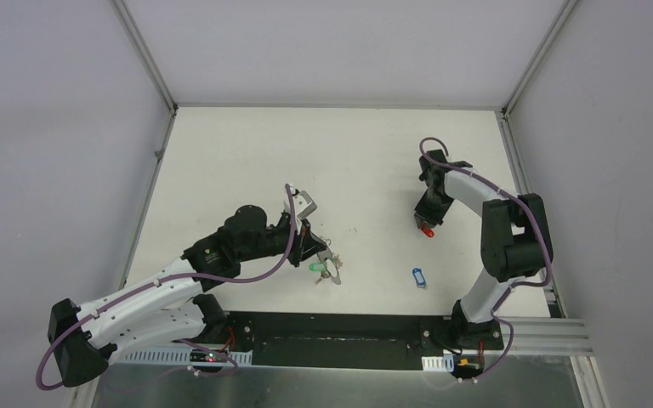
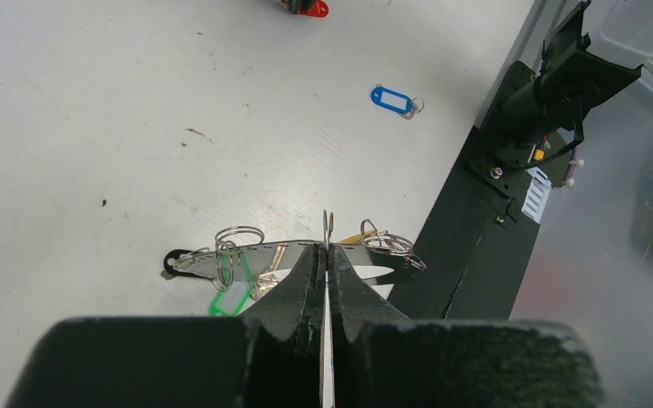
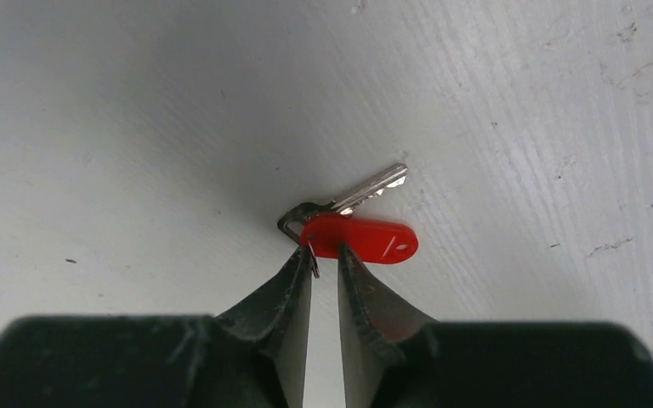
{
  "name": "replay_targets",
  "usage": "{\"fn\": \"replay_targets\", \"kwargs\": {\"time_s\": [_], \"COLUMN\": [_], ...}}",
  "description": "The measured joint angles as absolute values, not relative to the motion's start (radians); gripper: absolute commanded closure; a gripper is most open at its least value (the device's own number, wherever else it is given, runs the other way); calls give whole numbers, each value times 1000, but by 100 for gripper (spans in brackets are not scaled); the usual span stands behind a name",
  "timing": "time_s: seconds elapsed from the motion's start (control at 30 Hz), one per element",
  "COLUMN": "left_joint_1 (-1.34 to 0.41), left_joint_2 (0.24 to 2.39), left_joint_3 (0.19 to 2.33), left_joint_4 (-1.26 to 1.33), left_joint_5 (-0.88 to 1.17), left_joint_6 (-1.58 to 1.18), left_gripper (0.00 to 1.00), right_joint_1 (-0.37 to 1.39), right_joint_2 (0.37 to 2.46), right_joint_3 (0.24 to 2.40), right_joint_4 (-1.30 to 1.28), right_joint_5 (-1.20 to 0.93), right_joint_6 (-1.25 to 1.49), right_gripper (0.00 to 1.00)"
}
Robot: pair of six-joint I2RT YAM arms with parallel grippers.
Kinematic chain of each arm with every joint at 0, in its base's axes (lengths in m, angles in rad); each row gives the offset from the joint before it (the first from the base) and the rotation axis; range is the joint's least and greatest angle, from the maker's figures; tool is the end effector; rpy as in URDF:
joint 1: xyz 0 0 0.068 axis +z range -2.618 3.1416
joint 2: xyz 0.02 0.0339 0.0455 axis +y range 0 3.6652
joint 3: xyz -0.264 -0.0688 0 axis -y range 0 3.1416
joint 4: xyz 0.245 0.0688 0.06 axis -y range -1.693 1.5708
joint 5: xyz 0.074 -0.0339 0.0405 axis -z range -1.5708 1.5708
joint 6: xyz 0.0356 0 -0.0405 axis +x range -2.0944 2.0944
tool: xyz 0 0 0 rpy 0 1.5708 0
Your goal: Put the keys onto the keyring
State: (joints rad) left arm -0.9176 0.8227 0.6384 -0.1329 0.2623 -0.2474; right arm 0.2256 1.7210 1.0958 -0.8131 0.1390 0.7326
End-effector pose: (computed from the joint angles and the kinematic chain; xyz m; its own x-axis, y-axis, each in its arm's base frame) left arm 0.1113 -0.1607 0.2873 -0.4083 0.1443 -0.9014 0.8424 0.4400 -0.3111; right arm 0.3010 0.0640 0.1715 -0.8545 0.4835 -0.1901 0.4947 0.8689 -0.0137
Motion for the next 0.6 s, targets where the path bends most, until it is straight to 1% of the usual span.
{"fn": "replay_targets", "kwargs": {"time_s": [0.03, 0.1, 0.27, 0.5, 0.6], "left_joint_1": [-918, -918, -918, -918, -918], "left_joint_2": [823, 823, 822, 822, 822], "left_joint_3": [638, 638, 638, 638, 638], "left_joint_4": [-133, -133, -133, -133, -134], "left_joint_5": [262, 262, 262, 262, 262], "left_joint_6": [-247, -247, -247, -247, -248], "left_gripper": [100, 100, 100, 100, 100], "right_joint_1": [226, 226, 226, 226, 226], "right_joint_2": [1726, 1730, 1730, 1729, 1726], "right_joint_3": [1096, 1096, 1096, 1097, 1098], "right_joint_4": [-813, -813, -812, -812, -813], "right_joint_5": [139, 139, 141, 142, 146], "right_joint_6": [733, 734, 735, 724, 703], "right_gripper": [82, 88, 92, 100, 100]}}
